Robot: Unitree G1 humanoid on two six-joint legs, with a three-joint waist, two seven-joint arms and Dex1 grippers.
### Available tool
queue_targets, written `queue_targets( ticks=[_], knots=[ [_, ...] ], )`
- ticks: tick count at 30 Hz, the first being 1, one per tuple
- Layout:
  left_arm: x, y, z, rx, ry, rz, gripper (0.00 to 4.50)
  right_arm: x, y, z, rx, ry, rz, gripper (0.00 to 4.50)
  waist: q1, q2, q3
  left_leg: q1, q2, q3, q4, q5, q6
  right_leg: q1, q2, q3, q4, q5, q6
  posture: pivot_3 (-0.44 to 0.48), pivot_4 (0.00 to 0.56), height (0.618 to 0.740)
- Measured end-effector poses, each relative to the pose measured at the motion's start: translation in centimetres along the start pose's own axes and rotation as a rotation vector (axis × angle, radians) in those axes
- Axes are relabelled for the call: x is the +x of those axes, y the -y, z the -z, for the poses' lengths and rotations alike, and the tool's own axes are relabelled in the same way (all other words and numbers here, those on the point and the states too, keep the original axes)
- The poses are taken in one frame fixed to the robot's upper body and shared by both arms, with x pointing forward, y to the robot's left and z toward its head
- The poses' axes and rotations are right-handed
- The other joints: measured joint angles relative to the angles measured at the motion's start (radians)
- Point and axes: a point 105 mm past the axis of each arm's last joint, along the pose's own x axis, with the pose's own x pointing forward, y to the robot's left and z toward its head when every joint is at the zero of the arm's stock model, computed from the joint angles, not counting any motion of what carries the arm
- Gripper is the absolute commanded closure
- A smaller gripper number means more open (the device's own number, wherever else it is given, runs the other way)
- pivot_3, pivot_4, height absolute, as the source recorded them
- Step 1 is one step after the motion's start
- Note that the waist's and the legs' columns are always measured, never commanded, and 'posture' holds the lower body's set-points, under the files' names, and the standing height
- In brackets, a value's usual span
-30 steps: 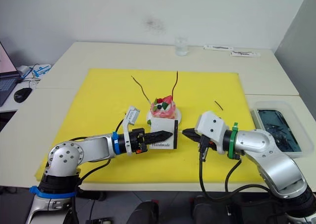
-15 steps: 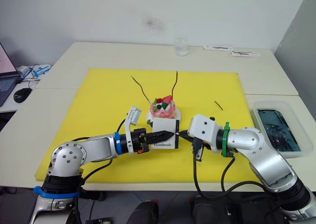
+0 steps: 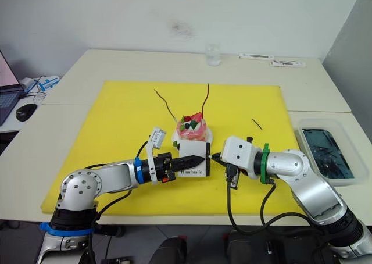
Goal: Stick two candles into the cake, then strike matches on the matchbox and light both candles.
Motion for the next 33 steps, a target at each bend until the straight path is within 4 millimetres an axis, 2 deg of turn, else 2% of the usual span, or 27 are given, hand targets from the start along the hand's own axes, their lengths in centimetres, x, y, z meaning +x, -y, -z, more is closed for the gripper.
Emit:
queue_targets(
  ticks=[7, 11, 13, 15, 18, 25, 28, 33],
  knots=[
    [0.2, -0.1, 0.1, -0.001, 0.0, -0.008, 4.5, 0.3, 0.0, 0.1, -0.044, -0.022, -0.017, 4.46, 0.0, 0.0, 0.0, 0.0, 0.0, 0.0, 0.0, 0.0, 0.0, 0.0, 0.0, 0.0, 0.0, 0.0, 0.0, 0.0, 0.15, 0.74],
    [0.1, -0.3, 0.0, 0.001, 0.0, -0.018, 4.5, 0.1, -0.7, 0.6, -0.085, -0.038, -0.073, 4.46, 0.0, 0.0, 0.0, 0.0, 0.0, 0.0, 0.0, 0.0, 0.0, 0.0, 0.0, 0.0, 0.0, 0.0, 0.0, 0.0, 0.15, 0.74],
    [0.1, 0.1, -1.3, 0.021, 0.039, -0.01, 4.5, -0.2, -2.2, 1.5, -0.071, -0.066, -0.155, 4.46, 0.001, 0.0, 0.0, -0.001, 0.0, -0.001, 0.0, 0.0, 0.0, 0.0, 0.0, -0.001, 0.0, 0.0, 0.0, 0.0, 0.15, 0.74],
    [-0.7, 0.6, -3.7, 0.045, 0.13, 0.004, 4.5, -0.6, -4.3, 2.0, -0.046, -0.075, -0.266, 4.46, 0.002, 0.0, 0.0, -0.001, 0.0, -0.001, 0.0, 0.0, 0.0, 0.0, 0.0, -0.001, 0.0, 0.0, 0.0, 0.0, 0.15, 0.74],
    [-1.3, 1.2, -4.9, 0.049, 0.173, 0.029, 4.5, -1.0, -5.0, 1.4, -0.048, -0.052, -0.307, 4.46, -0.003, 0.0, 0.0, 0.0, 0.0, -0.001, 0.0, 0.0, 0.0, 0.0, 0.0, 0.0, 0.0, 0.0, 0.0, 0.0, 0.15, 0.74],
    [-2.2, 0.3, -2.7, 0.048, 0.11, -0.034, 4.5, -1.6, -3.1, 0.7, -0.014, -0.022, -0.226, 4.46, 0.0, 0.0, 0.0, 0.0, 0.0, -0.001, 0.0, 0.0, 0.0, 0.0, 0.0, -0.001, 0.0, 0.0, 0.0, 0.0, 0.15, 0.74],
    [-1.8, -0.2, -2.3, 0.123, 0.095, -0.088, 4.5, -1.6, -2.1, 0.4, 0.019, -0.018, -0.169, 4.46, 0.001, 0.0, 0.0, 0.0, -0.001, -0.001, 0.0, 0.0, 0.0, 0.001, 0.0, -0.001, 0.0, 0.0, -0.001, 0.0, 0.15, 0.74],
    [-0.9, -0.1, -0.9, 0.19, 0.054, -0.079, 4.5, -1.0, -0.8, -0.2, 0.068, -0.007, -0.085, 4.46, 0.001, 0.0, 0.0, 0.0, 0.0, -0.001, 0.0, 0.0, 0.0, 0.0, 0.0, -0.001, 0.0, 0.0, -0.001, 0.0, 0.15, 0.74]
  ],
)
